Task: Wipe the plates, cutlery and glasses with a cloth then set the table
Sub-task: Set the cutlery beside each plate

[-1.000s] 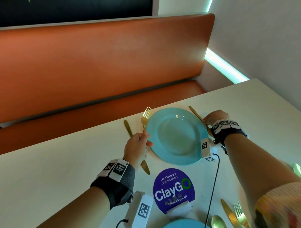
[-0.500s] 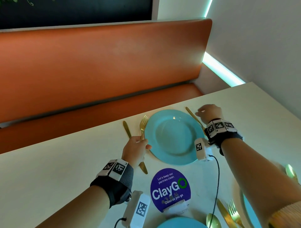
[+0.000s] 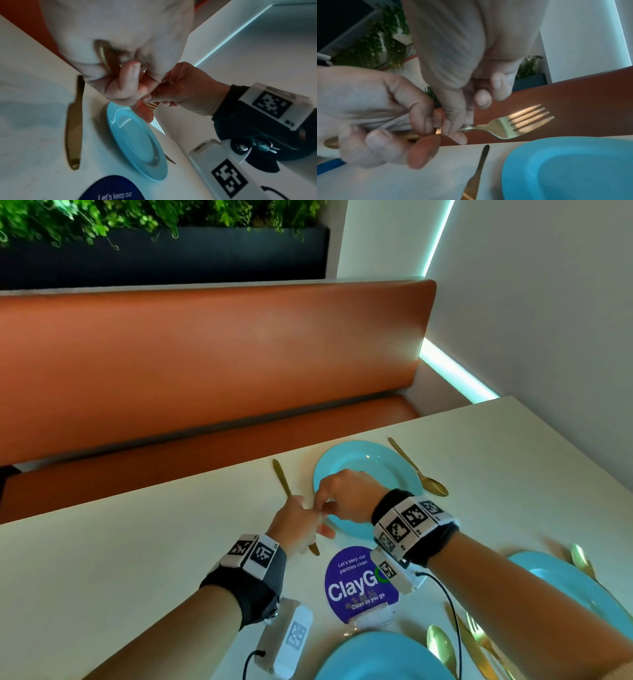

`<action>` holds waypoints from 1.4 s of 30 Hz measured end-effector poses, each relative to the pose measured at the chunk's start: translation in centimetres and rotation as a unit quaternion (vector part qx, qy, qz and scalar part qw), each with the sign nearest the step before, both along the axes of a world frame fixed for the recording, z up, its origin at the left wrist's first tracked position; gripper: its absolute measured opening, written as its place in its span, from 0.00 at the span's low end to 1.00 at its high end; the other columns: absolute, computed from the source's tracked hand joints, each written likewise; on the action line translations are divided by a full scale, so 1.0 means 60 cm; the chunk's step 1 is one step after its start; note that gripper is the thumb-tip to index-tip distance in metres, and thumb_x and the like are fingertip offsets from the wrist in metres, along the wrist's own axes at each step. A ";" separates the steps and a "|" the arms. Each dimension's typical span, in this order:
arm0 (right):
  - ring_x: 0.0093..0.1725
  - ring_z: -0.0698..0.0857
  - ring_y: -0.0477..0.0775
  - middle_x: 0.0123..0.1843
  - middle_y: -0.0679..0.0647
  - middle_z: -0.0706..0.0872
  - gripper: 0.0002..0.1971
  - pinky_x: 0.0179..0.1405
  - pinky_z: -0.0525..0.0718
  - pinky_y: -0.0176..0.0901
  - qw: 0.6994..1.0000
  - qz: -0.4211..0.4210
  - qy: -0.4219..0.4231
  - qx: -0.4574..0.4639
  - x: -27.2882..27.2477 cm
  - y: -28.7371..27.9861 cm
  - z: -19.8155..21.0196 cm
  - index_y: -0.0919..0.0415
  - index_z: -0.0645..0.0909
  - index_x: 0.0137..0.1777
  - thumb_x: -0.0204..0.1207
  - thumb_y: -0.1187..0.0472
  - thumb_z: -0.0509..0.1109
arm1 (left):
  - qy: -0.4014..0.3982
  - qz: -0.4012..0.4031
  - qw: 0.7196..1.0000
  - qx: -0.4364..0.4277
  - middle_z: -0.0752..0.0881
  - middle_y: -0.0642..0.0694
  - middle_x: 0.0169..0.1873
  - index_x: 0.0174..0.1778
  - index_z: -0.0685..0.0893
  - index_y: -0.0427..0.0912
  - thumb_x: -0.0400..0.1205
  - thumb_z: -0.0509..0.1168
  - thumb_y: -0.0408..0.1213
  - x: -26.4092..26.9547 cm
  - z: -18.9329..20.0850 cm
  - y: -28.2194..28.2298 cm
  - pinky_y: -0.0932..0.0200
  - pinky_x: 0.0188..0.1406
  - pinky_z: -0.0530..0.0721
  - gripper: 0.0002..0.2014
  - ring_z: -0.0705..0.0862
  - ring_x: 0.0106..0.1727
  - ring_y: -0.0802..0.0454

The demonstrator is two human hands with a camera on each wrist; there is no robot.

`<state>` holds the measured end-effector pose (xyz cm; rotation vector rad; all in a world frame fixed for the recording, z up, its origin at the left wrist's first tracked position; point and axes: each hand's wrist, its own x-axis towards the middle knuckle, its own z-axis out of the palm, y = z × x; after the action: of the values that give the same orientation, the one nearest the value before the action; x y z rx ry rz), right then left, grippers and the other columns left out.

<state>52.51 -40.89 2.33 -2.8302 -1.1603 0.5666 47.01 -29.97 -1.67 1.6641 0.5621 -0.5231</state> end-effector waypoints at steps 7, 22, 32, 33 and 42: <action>0.54 0.84 0.51 0.53 0.50 0.88 0.09 0.56 0.83 0.42 0.986 -0.155 0.055 0.000 -0.010 0.003 -0.022 0.55 0.87 0.51 0.78 0.59 0.66 | -0.001 0.012 0.985 0.170 0.72 0.35 0.73 0.80 0.54 0.37 0.82 0.63 0.46 -0.019 0.015 0.071 0.51 0.66 0.75 0.35 0.72 0.73 0.38; 0.58 0.84 0.60 0.54 0.60 0.86 0.17 0.41 0.79 0.40 0.900 -0.421 0.107 0.033 0.062 0.106 -0.148 0.66 0.82 0.61 0.73 0.62 0.70 | 0.011 0.111 0.970 0.217 0.75 0.37 0.72 0.76 0.64 0.34 0.83 0.62 0.40 -0.074 -0.014 0.188 0.55 0.65 0.74 0.27 0.74 0.72 0.39; 0.38 0.81 0.57 0.42 0.59 0.83 0.10 0.35 0.77 0.39 0.895 -0.445 0.014 0.012 0.069 0.141 -0.156 0.66 0.75 0.34 0.77 0.67 0.63 | 0.000 0.112 0.970 0.218 0.77 0.39 0.70 0.74 0.67 0.37 0.83 0.61 0.40 -0.074 -0.032 0.213 0.57 0.63 0.75 0.24 0.76 0.71 0.42; 0.41 0.83 0.59 0.45 0.60 0.84 0.08 0.36 0.77 0.40 0.896 -0.444 0.013 0.010 0.069 0.141 -0.155 0.68 0.79 0.39 0.78 0.68 0.62 | 0.000 0.111 0.970 0.218 0.77 0.39 0.70 0.74 0.67 0.37 0.83 0.61 0.40 -0.074 -0.033 0.214 0.57 0.63 0.75 0.24 0.76 0.70 0.42; 0.40 0.79 0.57 0.38 0.57 0.78 0.08 0.37 0.76 0.42 0.913 -0.407 -0.014 -0.027 0.074 0.144 -0.164 0.67 0.80 0.46 0.80 0.67 0.60 | 0.000 0.103 0.971 0.215 0.77 0.39 0.69 0.74 0.68 0.37 0.83 0.61 0.40 -0.077 -0.040 0.211 0.58 0.62 0.75 0.24 0.76 0.70 0.43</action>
<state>56.98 -32.26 -7.48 -2.9857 0.1033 0.4776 42.38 -17.31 -4.05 1.9829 0.8859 -0.2582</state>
